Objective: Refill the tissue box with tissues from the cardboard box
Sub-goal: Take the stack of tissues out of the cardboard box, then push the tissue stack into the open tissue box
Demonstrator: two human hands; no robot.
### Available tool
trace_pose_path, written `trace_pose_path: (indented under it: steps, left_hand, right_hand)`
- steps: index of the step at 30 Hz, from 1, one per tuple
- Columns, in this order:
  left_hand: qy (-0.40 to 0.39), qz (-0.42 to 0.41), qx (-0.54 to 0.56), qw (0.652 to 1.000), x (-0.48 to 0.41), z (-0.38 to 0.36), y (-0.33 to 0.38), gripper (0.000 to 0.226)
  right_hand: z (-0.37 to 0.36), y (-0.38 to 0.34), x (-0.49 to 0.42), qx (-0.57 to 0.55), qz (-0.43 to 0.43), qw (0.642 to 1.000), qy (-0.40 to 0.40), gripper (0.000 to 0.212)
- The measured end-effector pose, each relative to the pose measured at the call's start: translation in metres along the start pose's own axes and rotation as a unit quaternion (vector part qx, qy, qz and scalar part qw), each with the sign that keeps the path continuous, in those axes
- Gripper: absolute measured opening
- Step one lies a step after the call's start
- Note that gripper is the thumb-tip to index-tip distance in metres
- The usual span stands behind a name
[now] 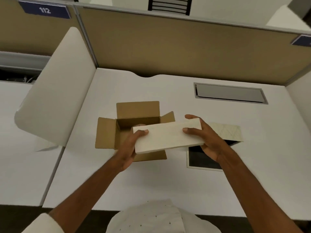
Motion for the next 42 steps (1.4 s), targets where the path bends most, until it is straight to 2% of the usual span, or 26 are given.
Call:
trace_pose_path:
  steps: [4,7,14,19,25,27,30,33,36,38,42]
  left_hand:
    - [-0.061,0.027,-0.028,0.997,0.014,-0.049,-0.043,0.063]
    - [-0.087,0.05,-0.067,0.993,0.013,-0.081,-0.09,0.058]
    - [-0.062,0.134,-0.078,0.986,-0.034,-0.129,-0.179,0.065]
    - [-0.023,0.135,-0.11,0.984,-0.088,-0.159,-0.2,0.064]
    - [0.025,0.097,-0.098,0.99,-0.122,-0.18,-0.202,0.058]
    - [0.03,0.094,-0.113,0.989,-0.122,-0.183,-0.206,0.054]
    - [0.03,0.076,-0.151,0.985,-0.116,-0.186,-0.212,0.046]
    - [0.06,0.043,-0.2,0.977,-0.112,-0.186,-0.209,0.05]
    - [0.13,0.026,-0.261,0.956,-0.109,-0.179,-0.207,0.058]
    - [0.157,0.042,-0.282,0.945,-0.106,-0.176,-0.21,0.065]
    - [0.154,0.084,-0.301,0.937,-0.106,-0.176,-0.219,0.075]
  right_hand:
    - [0.047,0.035,0.051,-0.029,-0.022,0.998,0.056,0.068]
    - [0.083,0.078,0.082,-0.057,-0.057,0.993,0.084,0.068]
    - [0.156,0.157,0.09,-0.105,-0.103,0.978,0.148,0.071]
    - [0.197,0.169,0.043,-0.104,-0.067,0.985,0.12,0.053]
    - [0.226,0.184,-0.005,-0.088,-0.088,0.985,0.123,0.081]
    - [0.234,0.195,-0.009,-0.073,-0.123,0.975,0.172,0.092]
    - [0.244,0.205,-0.007,-0.072,-0.147,0.96,0.227,0.093]
    - [0.243,0.205,-0.01,-0.027,-0.147,0.969,0.197,0.095]
    - [0.239,0.207,-0.012,0.019,-0.144,0.977,0.156,0.09]
    - [0.236,0.207,-0.012,0.031,-0.145,0.979,0.14,0.087]
    - [0.238,0.208,-0.012,0.02,-0.146,0.978,0.146,0.079]
Point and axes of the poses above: each hand's wrist, its own x-axis away from the middle knuckle, its own z-axis out of the back of the hand, y = z × x, the point moved 7 cm from there along -x, towards the middle knuckle, and after that the axes turned 5 degrees about x, right-handed, at the moved point
